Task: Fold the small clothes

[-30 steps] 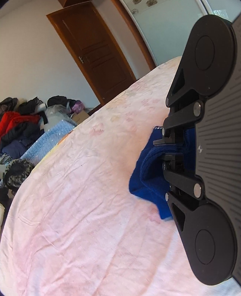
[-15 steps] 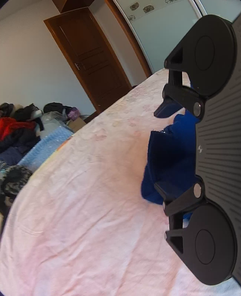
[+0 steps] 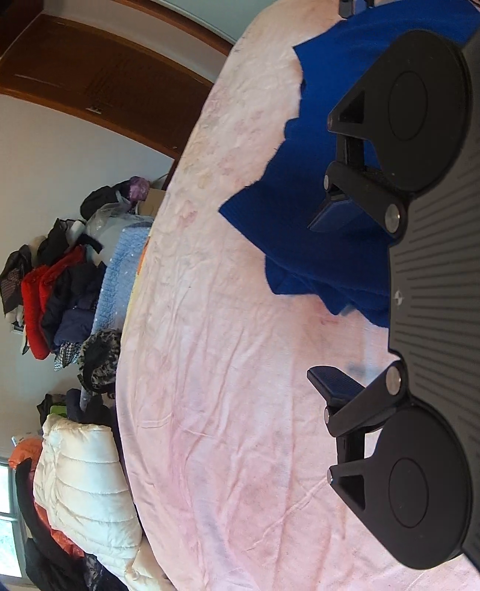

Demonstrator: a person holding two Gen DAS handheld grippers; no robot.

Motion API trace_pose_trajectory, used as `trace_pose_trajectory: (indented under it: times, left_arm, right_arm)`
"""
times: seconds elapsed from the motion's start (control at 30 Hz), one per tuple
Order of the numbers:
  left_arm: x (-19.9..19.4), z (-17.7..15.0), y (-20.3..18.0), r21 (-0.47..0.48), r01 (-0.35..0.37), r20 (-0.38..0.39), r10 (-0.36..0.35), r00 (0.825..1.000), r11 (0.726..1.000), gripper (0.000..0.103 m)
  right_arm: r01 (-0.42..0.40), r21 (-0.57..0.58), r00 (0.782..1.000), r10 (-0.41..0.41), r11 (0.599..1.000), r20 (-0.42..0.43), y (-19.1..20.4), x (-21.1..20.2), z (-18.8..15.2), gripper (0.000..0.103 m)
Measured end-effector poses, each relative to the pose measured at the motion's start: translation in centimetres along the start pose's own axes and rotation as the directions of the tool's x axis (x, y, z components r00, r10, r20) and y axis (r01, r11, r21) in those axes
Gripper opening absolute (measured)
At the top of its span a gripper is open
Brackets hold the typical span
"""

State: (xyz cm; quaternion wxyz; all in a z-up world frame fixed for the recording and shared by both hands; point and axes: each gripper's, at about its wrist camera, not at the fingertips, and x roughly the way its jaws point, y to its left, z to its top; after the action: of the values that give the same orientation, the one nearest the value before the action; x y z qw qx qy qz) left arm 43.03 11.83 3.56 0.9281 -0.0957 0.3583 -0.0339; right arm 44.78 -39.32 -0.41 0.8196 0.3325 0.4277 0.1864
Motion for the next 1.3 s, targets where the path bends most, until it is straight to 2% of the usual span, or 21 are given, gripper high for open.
trace_pose_trajectory:
  times: [0.07, 0.1, 0.13, 0.23, 0.27, 0.3, 0.4, 0.5, 0.53, 0.63, 0.7, 0.8, 0.9, 0.97, 1.07, 1.13, 1.23, 1.27, 1.3]
  left_arm:
    - [0.4, -0.5, -0.4, 0.032, -0.004, -0.03, 0.005, 1.0, 0.999, 0.08]
    - [0.7, -0.6, -0.6, 0.043, 0.0, -0.048, 0.002, 0.999, 0.999, 0.08]
    - [1.0, -0.8, -0.9, 0.054, -0.001, -0.06, 0.005, 0.998, 0.999, 0.08]
    - [1.4, -1.0, -2.1, 0.105, -0.016, -0.063, 0.023, 0.998, 0.994, 0.075]
    - [1.5, -1.2, -2.6, 0.124, -0.015, -0.066, 0.024, 0.998, 0.992, 0.043]
    - [1.7, -1.2, -2.9, 0.138, -0.004, -0.09, 0.017, 0.996, 0.99, 0.025]
    - [1.3, -0.9, -3.4, 0.137, 0.006, -0.094, 0.007, 0.996, 0.991, 0.025]
    - [0.4, -0.1, -2.1, 0.036, 0.078, -0.093, -0.075, 0.993, 0.996, 0.025]
    - [0.4, 0.0, -1.6, 0.012, 0.083, -0.093, -0.081, 0.992, 0.996, 0.024]
    - [1.6, -0.3, -1.0, 0.033, 0.022, -0.139, -0.017, 0.99, 0.999, 0.024]
    - [1.7, -0.7, -1.1, 0.042, 0.022, -0.126, -0.017, 0.992, 0.999, 0.024]
    - [0.5, -0.9, -1.2, 0.027, 0.059, -0.086, -0.056, 0.995, 0.998, 0.024]
    - [-1.6, -1.5, -1.0, 0.019, 0.07, -0.053, -0.069, 0.996, 0.997, 0.027]
    - [-3.3, -2.1, -0.5, 0.014, 0.085, -0.03, -0.085, 0.996, 0.996, 0.032]
    - [-5.3, -3.7, 0.6, -0.016, 0.093, -0.007, -0.093, 0.996, 0.996, 0.054]
    - [-6.1, -4.8, 0.9, -0.012, 0.095, -0.003, -0.095, 0.995, 0.995, 0.056]
    - [-5.8, -6.1, 1.2, -0.047, 0.126, -0.075, -0.129, 0.989, 0.991, 0.056]
    - [-5.3, -6.5, 1.2, -0.058, 0.128, -0.103, -0.133, 0.986, 0.99, 0.056]
    - [-5.0, -6.7, 1.2, -0.061, 0.125, -0.12, -0.132, 0.984, 0.99, 0.056]
  right_arm:
    - [0.007, -0.005, 1.0, -0.007, 1.0, -0.004, 0.0, 0.3, -0.1, 0.033]
    - [0.01, -0.004, 1.0, -0.01, 1.0, -0.013, 0.0, 0.3, -0.2, 0.017]
    - [0.009, -0.003, 1.0, -0.009, 1.0, -0.02, -0.2, 0.5, -0.2, 0.007]
    - [0.0, 0.001, 1.0, 0.0, 1.0, -0.004, -0.4, 0.3, -0.5, 0.006]
    - [-0.006, 0.002, 1.0, 0.006, 1.0, 0.008, -0.4, 0.1, -0.5, 0.006]
    - [-0.009, -0.001, 1.0, 0.009, 1.0, 0.019, -0.3, -0.3, -0.6, 0.005]
    - [-0.037, 0.011, 0.998, 0.036, 0.999, 0.047, -0.4, -1.5, -0.6, 0.005]
    - [-0.041, 0.028, 0.998, 0.039, 0.999, 0.059, -1.2, -2.5, -0.7, 0.005]
    - [-0.035, 0.037, 0.998, 0.033, 0.999, 0.06, -1.5, -2.7, -0.8, 0.005]
    - [-0.016, 0.061, 0.999, 0.013, 0.998, 0.05, -2.5, -2.1, -1.2, 0.005]
    - [-0.019, 0.068, 0.997, 0.014, 0.998, 0.07, -2.6, -1.6, -1.6, 0.005]
    - [-0.048, 0.111, 0.997, 0.041, 0.993, 0.06, -2.3, -1.7, -2.0, 0.02]
    - [-0.073, 0.084, 0.994, 0.066, 0.994, 0.083, -1.4, -3.5, -2.9, 0.051]
    - [-0.086, 0.064, 0.993, 0.081, 0.994, 0.083, -0.9, -5.1, -3.8, 0.051]
    - [-0.049, 0.022, 0.998, 0.048, 0.999, 0.035, -0.4, -6.2, -5.7, 0.05]
    - [-0.039, 0.003, 0.999, 0.039, 0.999, 0.003, -0.1, -6.5, -6.9, 0.05]
    - [-0.047, -0.027, 0.999, 0.046, 0.999, -0.013, 0.5, -6.6, -8.4, 0.049]
    - [-0.037, -0.038, 0.999, 0.036, 0.999, -0.017, 0.7, -6.6, -8.7, 0.047]
    - [-0.026, -0.036, 0.999, 0.025, 0.999, -0.021, 0.7, -6.4, -8.8, 0.038]
